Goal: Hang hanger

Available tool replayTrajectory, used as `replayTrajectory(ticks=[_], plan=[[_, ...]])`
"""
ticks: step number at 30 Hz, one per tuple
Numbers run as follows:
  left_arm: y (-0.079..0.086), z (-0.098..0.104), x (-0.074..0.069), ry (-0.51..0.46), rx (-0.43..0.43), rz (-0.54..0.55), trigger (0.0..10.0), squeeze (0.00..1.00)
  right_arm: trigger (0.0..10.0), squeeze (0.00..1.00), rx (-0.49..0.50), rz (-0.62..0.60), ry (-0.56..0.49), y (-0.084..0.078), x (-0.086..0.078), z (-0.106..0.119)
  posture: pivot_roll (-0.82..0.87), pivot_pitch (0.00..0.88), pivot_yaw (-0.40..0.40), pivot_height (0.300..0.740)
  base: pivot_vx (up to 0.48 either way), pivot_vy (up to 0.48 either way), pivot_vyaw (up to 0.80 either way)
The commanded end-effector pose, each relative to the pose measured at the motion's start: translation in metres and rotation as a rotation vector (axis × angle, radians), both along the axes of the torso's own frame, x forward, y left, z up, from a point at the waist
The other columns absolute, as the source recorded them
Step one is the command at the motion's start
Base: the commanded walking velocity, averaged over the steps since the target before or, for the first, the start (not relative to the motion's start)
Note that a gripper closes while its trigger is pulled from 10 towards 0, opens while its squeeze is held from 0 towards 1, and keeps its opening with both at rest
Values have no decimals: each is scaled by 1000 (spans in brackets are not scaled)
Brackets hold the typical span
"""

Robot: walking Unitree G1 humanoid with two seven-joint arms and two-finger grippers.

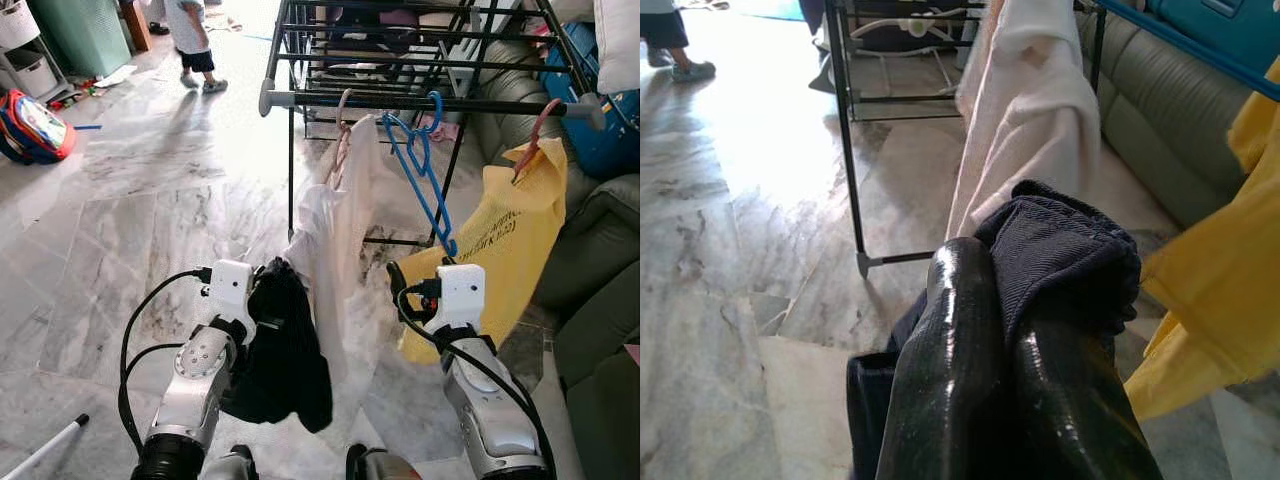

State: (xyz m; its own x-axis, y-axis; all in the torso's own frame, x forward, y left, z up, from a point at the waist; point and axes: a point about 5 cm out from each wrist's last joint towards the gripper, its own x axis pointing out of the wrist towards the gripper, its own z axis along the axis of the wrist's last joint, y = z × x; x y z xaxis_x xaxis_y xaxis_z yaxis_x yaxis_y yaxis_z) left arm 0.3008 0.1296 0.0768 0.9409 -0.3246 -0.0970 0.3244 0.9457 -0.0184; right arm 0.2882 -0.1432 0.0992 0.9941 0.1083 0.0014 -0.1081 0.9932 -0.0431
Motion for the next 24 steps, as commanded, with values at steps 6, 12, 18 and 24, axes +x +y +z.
replayTrajectory(ticks=[6,12,18,24], plan=[[-4,10,-3,-53,-25,-32,10000,0,10000,0,-46,-51,-43,-12,6,14,-118,235,-5,740,0,0,0],[-7,12,-10,-67,7,-84,10000,0,10000,0,-118,-40,-57,-16,17,22,-107,271,-1,740,0,0,0],[-7,16,-17,-65,-9,-137,10000,0,10000,0,-126,-62,-81,-23,32,34,-76,294,11,740,0,0,0],[-1,20,-19,-71,12,-140,10000,0,10000,0,-123,-99,-97,-28,42,40,-54,302,20,740,0,0,0]])
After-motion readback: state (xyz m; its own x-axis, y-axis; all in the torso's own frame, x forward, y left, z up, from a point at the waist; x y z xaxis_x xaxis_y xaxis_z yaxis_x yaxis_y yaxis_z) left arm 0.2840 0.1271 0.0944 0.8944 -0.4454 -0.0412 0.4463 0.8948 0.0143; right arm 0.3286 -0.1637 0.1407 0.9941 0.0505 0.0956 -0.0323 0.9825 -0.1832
